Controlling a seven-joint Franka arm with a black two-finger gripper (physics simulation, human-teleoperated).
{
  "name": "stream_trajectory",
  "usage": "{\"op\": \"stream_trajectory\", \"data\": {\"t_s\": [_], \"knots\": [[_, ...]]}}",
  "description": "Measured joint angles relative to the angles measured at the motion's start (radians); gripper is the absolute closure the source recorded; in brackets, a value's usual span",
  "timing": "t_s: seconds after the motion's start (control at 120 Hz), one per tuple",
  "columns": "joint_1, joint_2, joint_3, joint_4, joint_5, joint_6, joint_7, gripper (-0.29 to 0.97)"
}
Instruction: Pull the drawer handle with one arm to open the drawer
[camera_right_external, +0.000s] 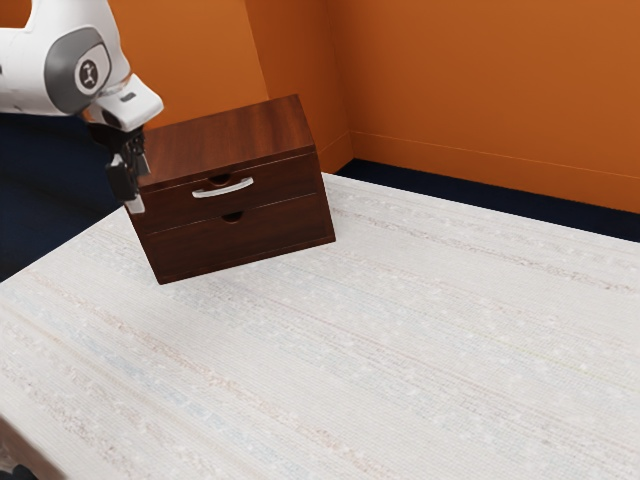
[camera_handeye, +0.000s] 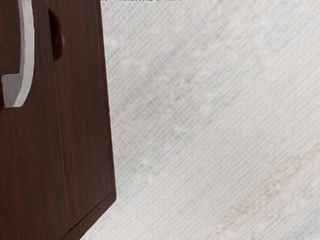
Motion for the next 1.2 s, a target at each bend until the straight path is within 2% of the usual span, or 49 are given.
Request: {"op": "stream_trajectory", "data": {"t_s": [0.175, 0.425, 1.2], "knots": [[-0.011, 0.021, -0.006, 0.002, 0.006, 0.036, -0.009, 0.10], [-0.010, 0.035, -0.014, 0.000, 0.057, 0.076, -0.027, 0.20], [0.000, 0.103, -0.074, 0.011, 0.059, 0.180, -0.066, 0.22]]}}
